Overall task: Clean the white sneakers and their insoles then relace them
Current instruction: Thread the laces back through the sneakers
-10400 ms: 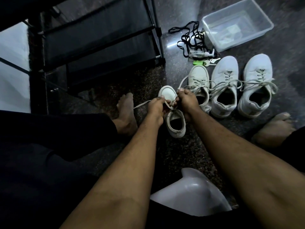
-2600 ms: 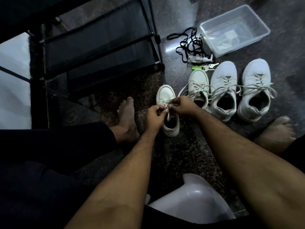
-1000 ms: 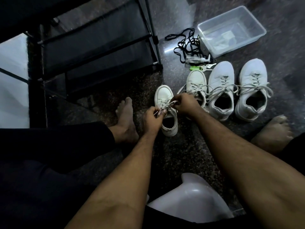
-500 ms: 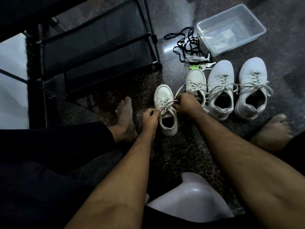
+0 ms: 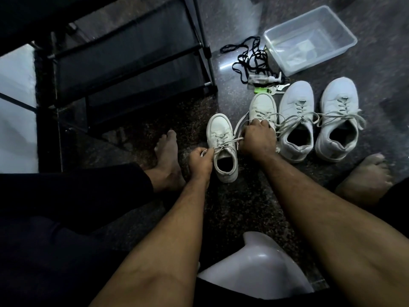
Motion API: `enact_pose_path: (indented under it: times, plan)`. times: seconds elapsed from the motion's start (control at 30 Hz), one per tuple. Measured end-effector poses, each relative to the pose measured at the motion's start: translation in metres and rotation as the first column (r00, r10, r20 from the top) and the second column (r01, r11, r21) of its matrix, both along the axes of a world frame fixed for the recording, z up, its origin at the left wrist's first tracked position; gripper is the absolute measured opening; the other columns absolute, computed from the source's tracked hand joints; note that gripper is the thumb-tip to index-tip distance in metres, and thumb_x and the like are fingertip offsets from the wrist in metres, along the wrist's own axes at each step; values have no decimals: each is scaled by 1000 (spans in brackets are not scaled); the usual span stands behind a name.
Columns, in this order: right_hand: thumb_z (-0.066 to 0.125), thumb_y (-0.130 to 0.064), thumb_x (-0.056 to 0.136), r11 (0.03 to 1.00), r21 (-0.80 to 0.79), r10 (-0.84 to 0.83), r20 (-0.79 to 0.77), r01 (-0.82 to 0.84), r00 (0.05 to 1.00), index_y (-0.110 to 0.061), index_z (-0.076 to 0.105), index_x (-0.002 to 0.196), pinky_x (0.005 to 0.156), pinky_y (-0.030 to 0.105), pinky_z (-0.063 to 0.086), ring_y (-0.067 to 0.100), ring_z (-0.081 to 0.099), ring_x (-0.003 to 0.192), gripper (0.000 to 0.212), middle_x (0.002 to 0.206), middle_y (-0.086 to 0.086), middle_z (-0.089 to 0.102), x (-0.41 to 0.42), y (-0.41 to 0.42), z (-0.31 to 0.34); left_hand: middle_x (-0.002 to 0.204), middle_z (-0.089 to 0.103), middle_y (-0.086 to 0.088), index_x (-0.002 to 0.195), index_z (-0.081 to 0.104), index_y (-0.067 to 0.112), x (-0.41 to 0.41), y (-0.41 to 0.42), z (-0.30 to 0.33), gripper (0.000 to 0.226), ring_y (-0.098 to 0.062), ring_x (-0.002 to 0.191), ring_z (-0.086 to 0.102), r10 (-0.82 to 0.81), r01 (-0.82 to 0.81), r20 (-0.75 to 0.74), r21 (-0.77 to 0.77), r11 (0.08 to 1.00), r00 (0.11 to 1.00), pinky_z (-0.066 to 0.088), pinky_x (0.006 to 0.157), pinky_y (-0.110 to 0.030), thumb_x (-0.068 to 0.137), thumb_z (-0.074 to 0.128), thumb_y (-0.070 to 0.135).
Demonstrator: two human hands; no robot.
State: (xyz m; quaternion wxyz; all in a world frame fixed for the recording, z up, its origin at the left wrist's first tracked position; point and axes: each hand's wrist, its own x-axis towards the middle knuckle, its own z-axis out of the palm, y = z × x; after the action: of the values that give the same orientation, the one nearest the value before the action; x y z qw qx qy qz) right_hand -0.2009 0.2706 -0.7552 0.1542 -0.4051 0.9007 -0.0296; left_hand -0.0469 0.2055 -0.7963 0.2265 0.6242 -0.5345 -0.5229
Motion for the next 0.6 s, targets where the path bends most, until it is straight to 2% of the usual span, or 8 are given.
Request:
enact_pose_path:
  times: [0.1, 0.2, 0.27, 0.33, 0.4, 0.47, 0.53, 0.6]
  plan:
    - [57, -34, 81, 1000, -2, -15, -44, 15, 999, -19, 71, 110, 93, 42, 42, 31, 47, 114, 35, 118, 9, 57, -1, 1, 2, 67, 61, -4, 78, 68, 3, -2, -1, 8, 9, -9, 56, 47, 12, -7, 76, -64, 998, 997, 38, 50, -18, 81, 71, 10]
    - [57, -33, 82, 1000, -14, -27, -79, 26, 997, -17, 70, 109, 91, 43, 41, 32, 49, 112, 34, 116, 9, 58, 2, 1, 2, 71, 66, -6, 81, 70, 3, -1, 0, 13, 15, -16, 64, 55, 24, -9, 154, -98, 995, 988, 39, 58, -25, 80, 73, 18]
    - [55, -30, 84, 999, -21, -36, -86, 34, 996, -13, 68, 110, 91, 43, 41, 33, 50, 112, 34, 116, 11, 58, 5, 3, 0, 72, 65, -6, 84, 71, 2, -2, 2, 15, 17, -18, 66, 55, 38, -22, 173, -93, 995, 984, 35, 59, -24, 80, 74, 18]
    - [56, -31, 84, 999, -34, -22, -52, 20, 998, -11, 68, 109, 91, 43, 42, 34, 51, 111, 34, 117, 12, 58, 4, 5, -3, 72, 63, -6, 86, 70, 1, -2, 3, 16, 17, -18, 68, 54, 14, 5, 191, -96, 995, 981, 30, 56, -22, 82, 73, 17]
    - [58, -30, 85, 998, -39, 46, 47, -44, 998, -10, 68, 107, 90, 42, 46, 36, 54, 110, 31, 117, 15, 60, -1, 6, -6, 75, 63, -6, 89, 69, 2, 0, 2, 19, 18, -19, 71, 55, -63, 87, 230, -95, 992, 971, 29, 58, -22, 84, 71, 19]
    - [60, -33, 88, 995, -23, 102, 167, -100, 981, -11, 66, 105, 87, 41, 50, 36, 60, 105, 29, 112, 17, 66, -8, 4, -7, 82, 68, -6, 91, 68, 9, 0, 0, 13, 25, -25, 78, 62, -115, 137, 214, -92, 986, 970, 40, 67, -28, 81, 69, 31]
    - [61, -48, 90, 993, 8, 114, 240, -119, 964, -13, 65, 107, 81, 39, 51, 34, 64, 100, 39, 108, 16, 69, -13, 3, -3, 91, 69, -3, 94, 63, 20, -1, 1, 7, 35, -25, 89, 64, -163, 180, 193, -73, 981, 968, 51, 82, -35, 75, 68, 49]
    - [60, -60, 87, 982, 40, 168, 252, -184, 953, -16, 65, 111, 82, 38, 51, 32, 65, 103, 50, 110, 13, 69, -14, 1, 1, 110, 65, -4, 109, 64, 20, -4, 7, 2, 49, -20, 102, 62, -268, 286, 211, -59, 956, 940, 50, 95, -36, 77, 76, 54]
